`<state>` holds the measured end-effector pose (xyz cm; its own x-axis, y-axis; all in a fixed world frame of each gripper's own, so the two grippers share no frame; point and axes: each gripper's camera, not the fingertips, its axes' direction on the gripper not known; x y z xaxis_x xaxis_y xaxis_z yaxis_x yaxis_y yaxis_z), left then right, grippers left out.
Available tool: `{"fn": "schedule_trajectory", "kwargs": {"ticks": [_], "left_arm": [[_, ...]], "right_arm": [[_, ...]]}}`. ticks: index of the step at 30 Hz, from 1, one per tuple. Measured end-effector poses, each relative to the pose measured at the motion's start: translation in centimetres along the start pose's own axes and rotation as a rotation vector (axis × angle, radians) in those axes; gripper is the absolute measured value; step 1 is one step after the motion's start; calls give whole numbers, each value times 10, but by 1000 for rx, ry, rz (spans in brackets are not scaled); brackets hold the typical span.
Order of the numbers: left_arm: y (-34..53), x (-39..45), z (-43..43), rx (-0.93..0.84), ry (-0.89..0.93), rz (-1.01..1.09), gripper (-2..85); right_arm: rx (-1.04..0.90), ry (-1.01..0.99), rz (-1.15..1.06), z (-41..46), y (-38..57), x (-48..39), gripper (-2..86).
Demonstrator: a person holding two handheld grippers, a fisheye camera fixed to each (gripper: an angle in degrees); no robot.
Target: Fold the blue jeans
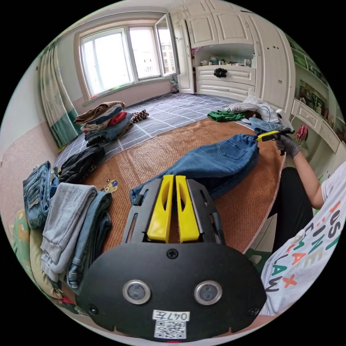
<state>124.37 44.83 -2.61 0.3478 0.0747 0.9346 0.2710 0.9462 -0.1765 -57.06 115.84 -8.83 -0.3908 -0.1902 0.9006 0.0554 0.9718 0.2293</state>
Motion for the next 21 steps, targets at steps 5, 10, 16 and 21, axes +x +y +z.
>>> {"fn": "schedule_trajectory", "kwargs": {"ticks": [5, 10, 16, 21], "left_arm": [[-24, -28, -1, 49, -41, -17, -1], [-105, -128, 73, 4, -15, -329, 34], [-128, -164, 95, -73, -197, -416, 131], [-76, -136, 81, -117, -134, -353, 109]], "right_arm": [[190, -181, -16, -11, -15, 17, -6], [590, -118, 527, 42, -2, 105, 23], [647, -87, 750, 55, 47, 138, 88], [460, -67, 621, 32, -9, 139, 68]]}}
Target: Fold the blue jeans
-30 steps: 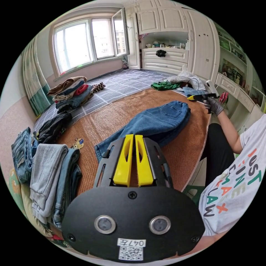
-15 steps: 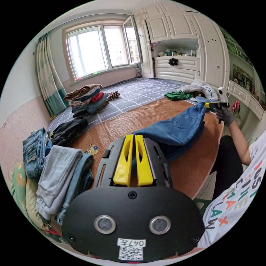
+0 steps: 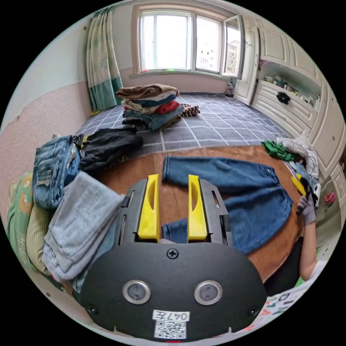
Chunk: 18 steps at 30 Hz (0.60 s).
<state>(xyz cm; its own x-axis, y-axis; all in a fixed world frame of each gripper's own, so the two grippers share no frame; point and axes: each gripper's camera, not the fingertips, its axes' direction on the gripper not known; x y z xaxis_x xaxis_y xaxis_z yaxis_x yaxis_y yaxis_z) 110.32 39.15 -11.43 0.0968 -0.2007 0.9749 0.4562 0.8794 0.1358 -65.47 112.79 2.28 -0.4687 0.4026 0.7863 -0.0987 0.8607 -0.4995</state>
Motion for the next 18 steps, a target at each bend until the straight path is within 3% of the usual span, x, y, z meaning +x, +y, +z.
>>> {"fn": "schedule_trajectory", "kwargs": {"ticks": [4, 10, 14, 18], "left_arm": [[66, 21, 4, -66, 197, 63, 73], [102, 76, 22, -111, 289, 126, 60], [90, 105, 57, -249, 206, 181, 45], [70, 90, 79, -280, 155, 124, 17]], "right_arm": [[-282, 130, -112, 41, -26, -34, 68], [-569, 266, -216, 114, -48, -82, 6], [-710, 289, -362, 142, -61, -130, -3], [-906, 117, -479, 164, -57, -173, 0]]}}
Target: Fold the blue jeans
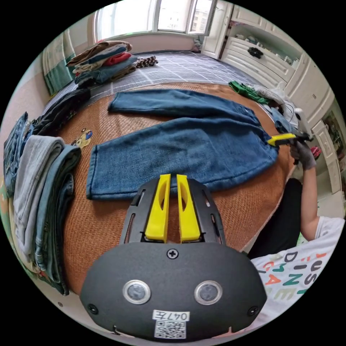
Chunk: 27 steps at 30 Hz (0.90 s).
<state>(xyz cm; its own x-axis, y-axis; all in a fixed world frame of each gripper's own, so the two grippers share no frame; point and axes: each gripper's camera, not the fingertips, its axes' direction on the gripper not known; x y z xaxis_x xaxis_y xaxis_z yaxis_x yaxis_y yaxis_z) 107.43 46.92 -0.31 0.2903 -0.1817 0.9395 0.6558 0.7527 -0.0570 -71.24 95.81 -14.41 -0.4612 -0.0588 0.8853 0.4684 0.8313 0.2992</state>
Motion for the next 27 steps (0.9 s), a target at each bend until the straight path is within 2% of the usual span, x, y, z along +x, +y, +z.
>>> {"fn": "schedule_trajectory", "kwargs": {"ticks": [4, 7, 9, 10, 12, 14, 16, 19, 23, 27], "left_arm": [[-26, -32, 3, -6, -109, -66, -7], [-30, -34, -13, 31, -169, -130, -9], [-23, -18, -32, 110, -170, -122, -10], [-16, -2, -41, 151, -122, -97, -10], [-7, 27, -42, 154, -48, -45, -10], [4, 66, -31, 101, -38, -15, -10], [12, 92, -23, 71, -32, -24, -10], [24, 145, -17, 88, 53, 42, -10], [19, 203, 2, 28, -186, 179, -9], [6, 207, 9, 4, -169, 187, -10]], "right_arm": [[-168, -272, -323, 17, -29, -52, 2], [-248, -314, -497, 6, -39, -85, -4], [-177, -310, -564, -28, -37, -94, -9], [-63, -301, -587, -60, -35, -94, -11], [154, -269, -545, -107, -38, -84, -12], [336, -163, -382, -139, -48, -63, -12], [446, 53, -169, -157, -62, -42, -12], [322, 203, -81, -167, -84, -37, -12], [128, 337, -52, -166, -95, -43, -12], [142, 358, -29, -191, -94, -50, -12]]}}
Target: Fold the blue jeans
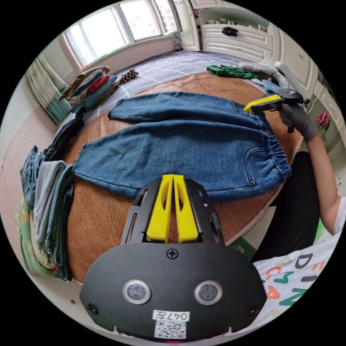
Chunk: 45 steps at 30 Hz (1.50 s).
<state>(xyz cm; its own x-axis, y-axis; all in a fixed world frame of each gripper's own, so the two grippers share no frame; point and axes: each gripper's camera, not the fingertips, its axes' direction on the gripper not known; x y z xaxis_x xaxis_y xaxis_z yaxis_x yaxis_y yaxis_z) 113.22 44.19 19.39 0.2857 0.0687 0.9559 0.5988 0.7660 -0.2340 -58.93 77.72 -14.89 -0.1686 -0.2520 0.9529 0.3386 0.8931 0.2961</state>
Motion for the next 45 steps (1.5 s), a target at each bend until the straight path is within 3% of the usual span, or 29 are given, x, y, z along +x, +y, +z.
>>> {"fn": "schedule_trajectory", "kwargs": {"ticks": [10, 23, 29, 33, 39, 42, 45], "left_arm": [[6, -9, -3, 41, 135, -32, -10], [17, 0, -10, 53, 158, -22, -10], [-17, -36, 0, -32, 96, 33, -10], [-55, -59, 14, -77, 37, 74, -10], [-87, -89, 24, -112, -144, 103, -10], [-56, -102, -17, -2, -230, 57, -10], [11, -120, -69, 108, -140, -43, -10]], "right_arm": [[-11, 185, 32, -56, -15, -21, -12], [-31, 124, 116, -113, -26, 15, -13], [-126, 139, 114, -134, -20, -27, -13], [-94, 78, 67, -140, -17, -78, -13], [-46, -195, -42, -114, -49, -147, -13], [15, -234, -55, -107, -71, -164, -13], [32, -319, -66, -95, -96, -172, -13]]}}
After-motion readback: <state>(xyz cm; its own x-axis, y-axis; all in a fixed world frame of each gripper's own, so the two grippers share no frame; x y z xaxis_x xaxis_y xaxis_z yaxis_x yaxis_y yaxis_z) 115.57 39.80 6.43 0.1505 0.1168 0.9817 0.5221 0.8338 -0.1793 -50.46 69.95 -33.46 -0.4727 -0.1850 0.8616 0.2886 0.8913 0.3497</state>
